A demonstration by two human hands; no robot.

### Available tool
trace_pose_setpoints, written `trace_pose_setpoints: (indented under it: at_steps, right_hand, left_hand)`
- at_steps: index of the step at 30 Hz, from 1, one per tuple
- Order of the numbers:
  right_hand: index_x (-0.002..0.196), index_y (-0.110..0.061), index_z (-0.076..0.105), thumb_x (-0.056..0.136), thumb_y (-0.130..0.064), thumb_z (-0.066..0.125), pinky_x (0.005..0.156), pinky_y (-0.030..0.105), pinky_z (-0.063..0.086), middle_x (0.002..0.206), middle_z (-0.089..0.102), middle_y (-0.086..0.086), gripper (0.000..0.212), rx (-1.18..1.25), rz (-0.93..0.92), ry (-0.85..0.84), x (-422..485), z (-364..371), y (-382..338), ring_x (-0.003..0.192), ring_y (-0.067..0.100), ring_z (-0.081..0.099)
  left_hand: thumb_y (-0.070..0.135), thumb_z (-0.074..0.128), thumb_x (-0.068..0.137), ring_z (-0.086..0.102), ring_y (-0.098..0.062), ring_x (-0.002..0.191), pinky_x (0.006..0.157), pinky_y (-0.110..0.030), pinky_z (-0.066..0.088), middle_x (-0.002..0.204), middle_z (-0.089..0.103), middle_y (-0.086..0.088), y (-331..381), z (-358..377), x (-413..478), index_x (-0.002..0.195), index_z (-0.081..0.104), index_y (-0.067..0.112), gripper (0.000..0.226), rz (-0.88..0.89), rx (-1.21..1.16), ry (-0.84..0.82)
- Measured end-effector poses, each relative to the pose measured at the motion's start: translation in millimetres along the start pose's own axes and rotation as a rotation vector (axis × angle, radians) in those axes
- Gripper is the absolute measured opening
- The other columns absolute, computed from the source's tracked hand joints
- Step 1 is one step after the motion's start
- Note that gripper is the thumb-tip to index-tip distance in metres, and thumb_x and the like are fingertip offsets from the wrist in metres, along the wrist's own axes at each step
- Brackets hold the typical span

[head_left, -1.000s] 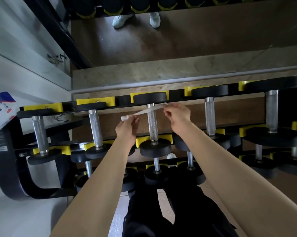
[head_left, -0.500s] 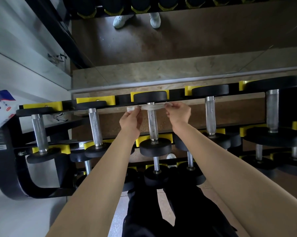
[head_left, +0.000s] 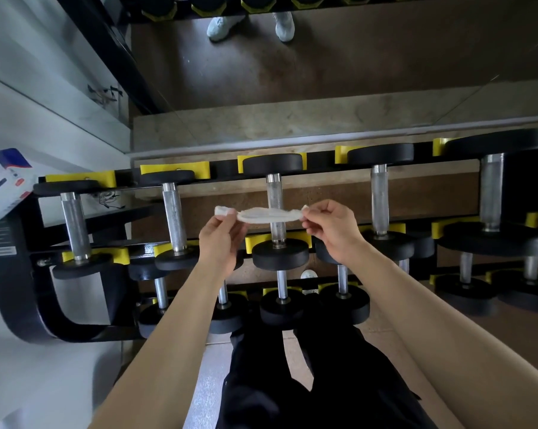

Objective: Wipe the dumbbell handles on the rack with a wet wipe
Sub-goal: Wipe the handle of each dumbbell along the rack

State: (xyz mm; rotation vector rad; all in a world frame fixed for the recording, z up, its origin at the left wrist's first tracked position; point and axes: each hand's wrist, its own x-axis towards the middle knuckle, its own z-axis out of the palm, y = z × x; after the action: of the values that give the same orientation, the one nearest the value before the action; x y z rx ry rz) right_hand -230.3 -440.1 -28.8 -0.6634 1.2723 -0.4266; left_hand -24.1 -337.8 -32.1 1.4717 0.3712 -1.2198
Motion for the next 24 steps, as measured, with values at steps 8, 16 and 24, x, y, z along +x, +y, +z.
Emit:
trace_pose_setpoints:
  at_steps: [8, 16, 24]
  right_hand:
    - [0.079, -0.019, 0.065, 0.087, -0.01, 0.071, 0.071, 0.027, 0.046, 0.074, 0.065, -0.006, 0.014, -1.015, -0.281, 0.17, 2, -25, 11, 0.075, 0.011, 0.062]
    - [0.081, -0.017, 0.067, 0.084, -0.008, 0.074, 0.071, 0.025, 0.05, 0.085, 0.068, -0.002, 0.012, -1.089, -0.221, -0.001, 1, -9, 14, 0.08, 0.012, 0.064]
    - [0.081, -0.021, 0.067, 0.085, -0.01, 0.077, 0.066, 0.018, 0.045, 0.089, 0.069, -0.003, 0.015, -1.042, -0.161, -0.058, 2, 5, 12, 0.082, 0.009, 0.064]
  left_hand:
    - [0.025, 0.081, 0.086, 0.062, -0.009, 0.063, 0.053, -0.011, 0.044, 0.07, 0.067, 0.003, -17, -18, 2, 0.081, 0.068, 0.013, 0.019, 0.427, 1.164, -0.054]
    - [0.024, 0.076, 0.089, 0.059, -0.013, 0.07, 0.052, -0.021, 0.036, 0.07, 0.061, 0.005, -5, -21, 5, 0.077, 0.059, 0.016, 0.022, 0.488, 1.395, 0.039]
    - [0.015, 0.069, 0.092, 0.07, -0.031, 0.09, 0.066, -0.029, 0.046, 0.093, 0.072, -0.009, -1, -22, 3, 0.1, 0.071, 0.011, 0.009, 0.617, 1.592, 0.107]
